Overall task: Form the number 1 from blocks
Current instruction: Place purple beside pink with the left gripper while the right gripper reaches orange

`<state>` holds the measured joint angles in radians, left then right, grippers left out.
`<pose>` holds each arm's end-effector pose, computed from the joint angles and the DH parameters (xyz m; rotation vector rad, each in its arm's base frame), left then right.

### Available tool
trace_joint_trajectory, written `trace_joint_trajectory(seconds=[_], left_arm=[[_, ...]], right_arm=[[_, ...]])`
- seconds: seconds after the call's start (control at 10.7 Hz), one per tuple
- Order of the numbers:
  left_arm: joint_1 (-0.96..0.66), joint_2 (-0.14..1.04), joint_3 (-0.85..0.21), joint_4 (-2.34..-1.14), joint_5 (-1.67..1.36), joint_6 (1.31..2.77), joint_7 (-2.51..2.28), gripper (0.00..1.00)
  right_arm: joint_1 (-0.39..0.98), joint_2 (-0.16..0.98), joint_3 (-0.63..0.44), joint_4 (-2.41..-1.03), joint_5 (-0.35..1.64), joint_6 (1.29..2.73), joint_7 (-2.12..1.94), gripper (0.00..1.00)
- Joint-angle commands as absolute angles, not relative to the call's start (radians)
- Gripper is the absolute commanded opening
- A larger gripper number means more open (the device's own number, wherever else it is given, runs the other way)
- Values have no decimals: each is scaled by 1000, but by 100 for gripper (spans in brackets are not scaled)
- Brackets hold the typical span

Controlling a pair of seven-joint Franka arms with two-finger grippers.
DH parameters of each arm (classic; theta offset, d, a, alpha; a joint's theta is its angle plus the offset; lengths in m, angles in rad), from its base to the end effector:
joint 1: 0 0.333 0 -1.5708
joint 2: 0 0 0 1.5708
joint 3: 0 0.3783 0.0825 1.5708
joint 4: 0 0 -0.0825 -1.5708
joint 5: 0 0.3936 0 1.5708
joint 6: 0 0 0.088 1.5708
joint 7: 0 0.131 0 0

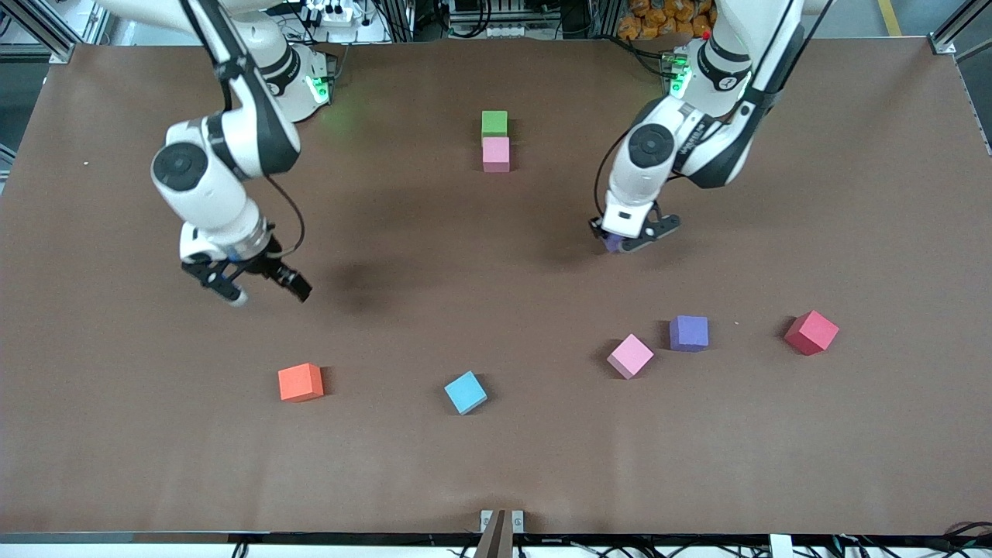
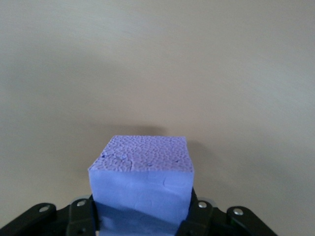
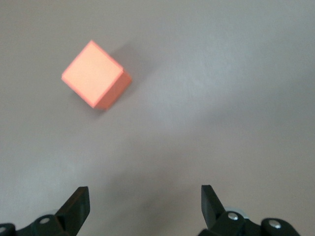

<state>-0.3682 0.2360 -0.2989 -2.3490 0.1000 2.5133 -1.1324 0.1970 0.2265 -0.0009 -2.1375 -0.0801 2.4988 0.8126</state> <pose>0.4129 -0.3257 0.2594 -3.0445 -0.5987 0.0721 0.5936 0.1173 0.3425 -2.9950 0.8541 -0.2235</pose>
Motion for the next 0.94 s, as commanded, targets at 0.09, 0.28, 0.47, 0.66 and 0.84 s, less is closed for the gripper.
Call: trace_joint_trajectory(seconds=[0.09,0.28,0.47,0.66,0.84], left_arm=[[-460,247,-354,-2249,126,2436,-1108,0],[-541,277,-359,-2226,126,2436,-1103,0],[-600,305,-359,-2204,126,2436,-1097,0],[-647,343,-357,-2171,123,2436,-1092,0],[-669,368,-348,-2131,112,2436,-1092,0]], right_arm=[[158,431,-14,-1900,-92,2480,412,100],[158,501,-18,-1823,-92,2479,231,100],[167,537,-20,-1777,-94,2479,197,100],[172,595,-18,-1718,-75,2480,182,100],[173,641,-18,-1678,-68,2482,186,100]])
